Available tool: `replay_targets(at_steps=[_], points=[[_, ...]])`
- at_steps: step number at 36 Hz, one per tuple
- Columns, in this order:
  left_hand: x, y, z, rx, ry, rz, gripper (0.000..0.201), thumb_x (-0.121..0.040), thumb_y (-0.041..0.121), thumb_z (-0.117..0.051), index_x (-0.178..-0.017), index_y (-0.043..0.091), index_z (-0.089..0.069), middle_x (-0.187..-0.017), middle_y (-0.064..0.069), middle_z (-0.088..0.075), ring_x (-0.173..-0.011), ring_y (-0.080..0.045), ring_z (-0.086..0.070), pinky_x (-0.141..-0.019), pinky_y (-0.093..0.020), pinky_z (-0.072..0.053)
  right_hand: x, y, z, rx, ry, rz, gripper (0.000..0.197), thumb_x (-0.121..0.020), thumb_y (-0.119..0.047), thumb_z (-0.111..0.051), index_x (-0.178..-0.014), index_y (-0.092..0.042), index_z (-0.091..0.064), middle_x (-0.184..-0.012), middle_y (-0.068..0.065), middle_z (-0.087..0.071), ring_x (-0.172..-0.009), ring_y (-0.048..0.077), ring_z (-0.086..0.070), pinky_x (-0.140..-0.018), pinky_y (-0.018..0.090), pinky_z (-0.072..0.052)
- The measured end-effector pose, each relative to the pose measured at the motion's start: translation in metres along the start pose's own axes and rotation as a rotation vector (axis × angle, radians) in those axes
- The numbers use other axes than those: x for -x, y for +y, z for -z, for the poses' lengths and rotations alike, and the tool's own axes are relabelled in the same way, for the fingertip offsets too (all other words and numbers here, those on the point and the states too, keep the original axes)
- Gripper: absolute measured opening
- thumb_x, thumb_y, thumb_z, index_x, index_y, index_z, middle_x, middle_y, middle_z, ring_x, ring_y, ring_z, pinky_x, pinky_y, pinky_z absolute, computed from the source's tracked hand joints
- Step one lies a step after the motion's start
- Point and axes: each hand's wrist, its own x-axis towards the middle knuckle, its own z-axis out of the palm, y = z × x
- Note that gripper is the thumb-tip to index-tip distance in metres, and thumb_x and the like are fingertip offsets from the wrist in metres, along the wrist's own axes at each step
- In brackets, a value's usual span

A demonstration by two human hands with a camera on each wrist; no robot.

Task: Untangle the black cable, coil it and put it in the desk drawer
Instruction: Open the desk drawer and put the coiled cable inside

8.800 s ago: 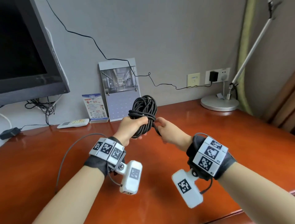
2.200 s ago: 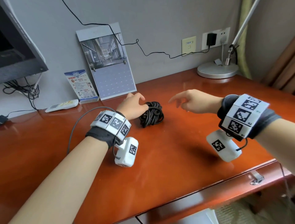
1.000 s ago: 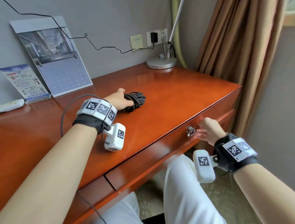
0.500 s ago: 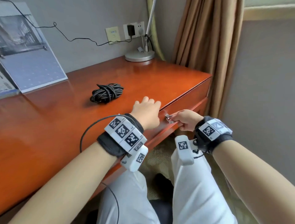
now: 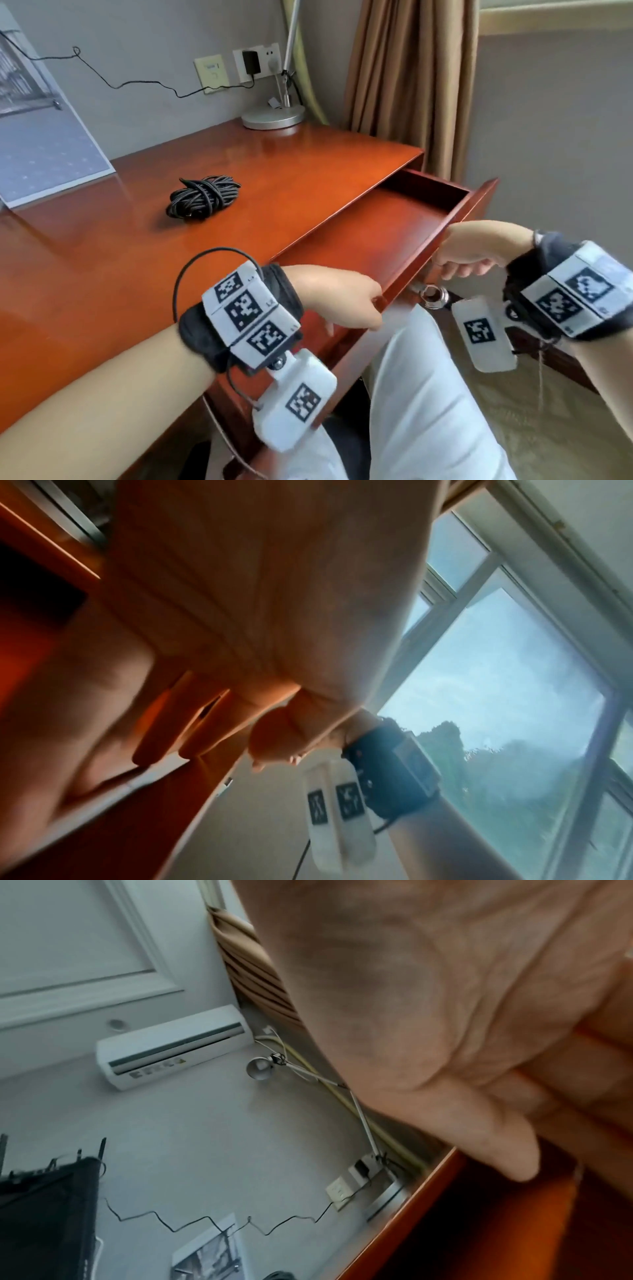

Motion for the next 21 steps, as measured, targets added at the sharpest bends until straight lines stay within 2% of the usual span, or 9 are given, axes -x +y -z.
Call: replay_targets(at_steps=[1,3,4,7,10,14,17,19,21], points=[[0.003,0.007,-0.004,0.038,-0.014,-0.010,0.026,-0.095,0.021,-0.040,-0.117,0.009,-0.047,-0.119,-0.013,-0.051,-0.068,-0.023,-0.067,-0.072,-0.032,-0.053,0.005,0.006,0.005,0.003,0.016,-0.013,0.015,-0.088,-0.002,-0.041,-0.084,-0.001,-0.056,-0.081,0.011,-0.066,-0.040,0.012,-0.035,-0.034,0.012,-0.021],[0.007,0.020,-0.011,0.084,-0.033,-0.011,0.039,-0.094,0.015,-0.038,-0.131,0.003,-0.045,-0.128,-0.014,-0.050,-0.072,-0.028,-0.068,-0.080,-0.036,-0.053,0.013,0.018,0.016,0.011,0.069,-0.036,0.019,-0.088,-0.004,-0.042,-0.081,-0.002,-0.059,-0.076,0.011,-0.070,-0.038,0.014,-0.038,-0.036,0.011,-0.022],[0.008,0.025,-0.014,0.097,-0.044,-0.020,0.043,-0.094,0.014,-0.039,-0.135,0.003,-0.042,-0.131,-0.014,-0.049,-0.074,-0.029,-0.068,-0.079,-0.035,-0.053,0.017,0.022,0.021,0.023,0.117,-0.044,0.021,-0.088,-0.005,-0.043,-0.078,-0.002,-0.062,-0.072,0.008,-0.071,-0.038,0.015,-0.041,-0.035,0.011,-0.024],[0.010,0.038,-0.022,0.126,-0.077,-0.105,0.047,-0.092,0.010,-0.044,-0.139,0.006,-0.041,-0.130,-0.011,-0.048,-0.081,-0.024,-0.061,-0.066,-0.025,-0.048,0.025,0.027,0.033,0.077,0.311,0.001,0.022,-0.088,-0.007,-0.050,-0.077,-0.002,-0.068,-0.057,0.000,-0.068,-0.045,0.018,-0.051,-0.035,0.015,-0.034],[0.010,0.048,-0.025,0.165,-0.142,-0.145,0.059,-0.092,0.006,-0.044,-0.148,0.014,-0.030,-0.139,-0.007,-0.040,-0.084,-0.023,-0.057,-0.066,-0.022,-0.046,0.030,0.014,0.038,-0.030,0.334,0.098,0.016,-0.088,-0.008,-0.054,-0.082,-0.002,-0.068,-0.045,-0.006,-0.062,-0.047,0.019,-0.050,-0.045,0.021,-0.037],[0.006,0.058,-0.026,0.171,-0.146,-0.169,0.059,-0.091,0.002,-0.042,-0.148,0.016,-0.031,-0.140,-0.008,-0.039,-0.079,-0.020,-0.053,-0.063,-0.020,-0.046,0.031,-0.008,0.037,-0.223,0.295,0.235,0.014,-0.090,-0.009,-0.055,-0.093,-0.002,-0.066,-0.062,0.001,-0.068,-0.049,0.018,-0.049,-0.049,0.023,-0.036],[0.003,0.054,-0.026,0.197,-0.133,-0.166,0.056,-0.092,0.001,-0.040,-0.146,0.014,-0.034,-0.138,-0.010,-0.046,-0.095,-0.023,-0.054,-0.081,-0.032,-0.052,0.027,-0.022,0.036,-0.327,0.299,0.280,0.017,-0.090,-0.009,-0.053,-0.099,-0.001,-0.065,-0.059,0.001,-0.066,-0.049,0.018,-0.048,-0.050,0.022,-0.035],[0.005,0.045,-0.024,0.297,-0.106,-0.160,0.051,-0.094,0.002,-0.039,-0.144,0.013,-0.037,-0.138,-0.009,-0.049,-0.110,-0.020,-0.055,-0.093,-0.036,-0.050,0.022,-0.027,0.034,-0.367,0.299,0.306,0.020,-0.090,-0.010,-0.052,-0.100,0.001,-0.065,-0.064,0.003,-0.066,-0.051,0.018,-0.048,-0.050,0.023,-0.035],[0.006,0.030,-0.015,0.473,-0.018,-0.133,0.046,-0.095,0.003,-0.040,-0.140,0.011,-0.041,-0.136,-0.008,-0.051,-0.116,-0.020,-0.055,-0.091,-0.036,-0.049,0.017,-0.031,0.033,-0.399,0.301,0.332,0.019,-0.090,-0.013,-0.053,-0.100,-0.001,-0.065,-0.068,0.003,-0.066,-0.053,0.017,-0.049,-0.050,0.023,-0.037]])
